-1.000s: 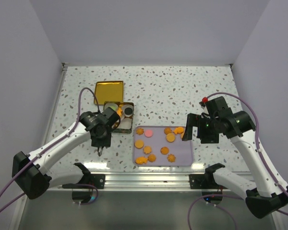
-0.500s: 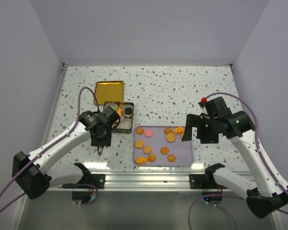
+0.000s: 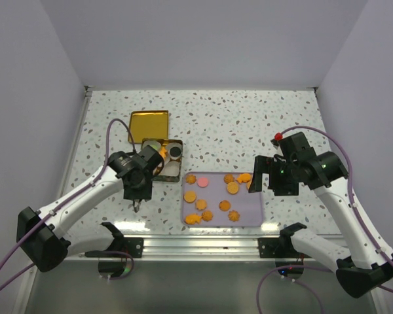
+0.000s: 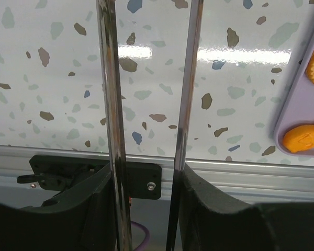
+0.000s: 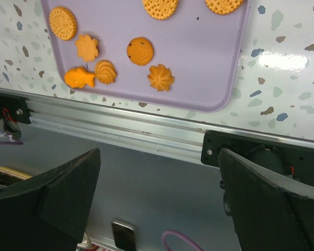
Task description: Pack the cookies
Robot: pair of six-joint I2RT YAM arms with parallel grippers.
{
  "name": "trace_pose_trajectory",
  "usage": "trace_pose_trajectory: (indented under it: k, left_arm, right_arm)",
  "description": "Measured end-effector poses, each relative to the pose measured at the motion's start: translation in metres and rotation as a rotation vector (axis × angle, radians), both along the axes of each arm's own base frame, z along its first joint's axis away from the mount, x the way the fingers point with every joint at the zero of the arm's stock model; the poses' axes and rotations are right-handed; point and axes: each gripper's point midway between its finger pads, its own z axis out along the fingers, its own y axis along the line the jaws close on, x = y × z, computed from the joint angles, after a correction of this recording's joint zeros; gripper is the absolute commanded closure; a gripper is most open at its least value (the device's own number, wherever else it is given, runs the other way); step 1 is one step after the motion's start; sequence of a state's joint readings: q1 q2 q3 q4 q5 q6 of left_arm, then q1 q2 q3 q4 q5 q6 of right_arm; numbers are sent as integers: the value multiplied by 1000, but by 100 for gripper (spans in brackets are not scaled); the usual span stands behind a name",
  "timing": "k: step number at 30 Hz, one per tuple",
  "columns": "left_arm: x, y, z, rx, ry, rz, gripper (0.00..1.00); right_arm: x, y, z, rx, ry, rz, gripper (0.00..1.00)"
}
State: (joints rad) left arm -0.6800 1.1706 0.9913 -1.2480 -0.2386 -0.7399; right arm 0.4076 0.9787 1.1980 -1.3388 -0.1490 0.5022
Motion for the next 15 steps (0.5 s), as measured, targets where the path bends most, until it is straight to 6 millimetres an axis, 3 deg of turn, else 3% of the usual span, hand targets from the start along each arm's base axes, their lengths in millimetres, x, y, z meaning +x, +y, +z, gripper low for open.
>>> trace_pose_trajectory:
  k: [7, 15]
  left_arm:
    - [6, -4, 15, -19, -33, -4, 57]
    - [31, -23, 63, -116, -156, -36, 61]
  right_arm:
    - [0, 0, 0, 0, 0, 0, 1]
    - [-1, 0, 1, 2, -5, 0, 1]
